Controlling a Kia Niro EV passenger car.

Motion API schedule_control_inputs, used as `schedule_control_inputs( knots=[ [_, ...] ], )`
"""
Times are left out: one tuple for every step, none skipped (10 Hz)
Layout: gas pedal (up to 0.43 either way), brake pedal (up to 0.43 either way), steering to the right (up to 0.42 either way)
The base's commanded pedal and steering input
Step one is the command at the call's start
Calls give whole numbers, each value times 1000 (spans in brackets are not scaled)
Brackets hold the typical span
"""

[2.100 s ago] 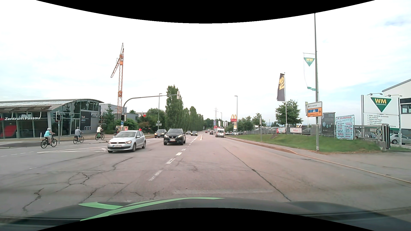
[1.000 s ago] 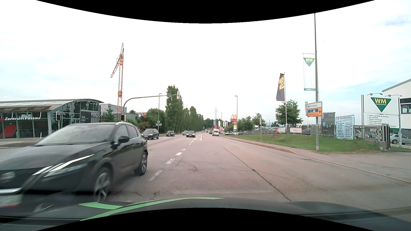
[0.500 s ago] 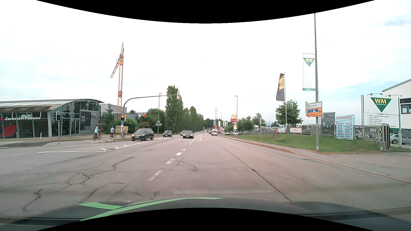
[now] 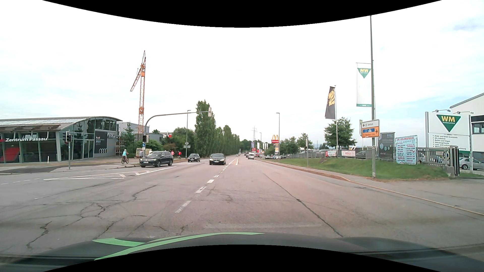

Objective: Follow the waypoints while adhering to traffic rules and regulations

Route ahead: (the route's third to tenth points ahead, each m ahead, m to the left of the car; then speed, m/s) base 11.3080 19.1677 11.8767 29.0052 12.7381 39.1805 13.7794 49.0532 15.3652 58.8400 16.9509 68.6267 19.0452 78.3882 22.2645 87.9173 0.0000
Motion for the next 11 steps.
schedule_control_inputs(
  knots=[
    [0,256,-9],
    [0,256,-9],
    [0,256,-9],
    [0,256,-9],
    [0,256,-9],
    [0,256,-9],
    [0,256,-9],
    [0,256,-9],
    [0,256,-9],
    [0,256,-9],
    [0,256,-9]
  ],
)
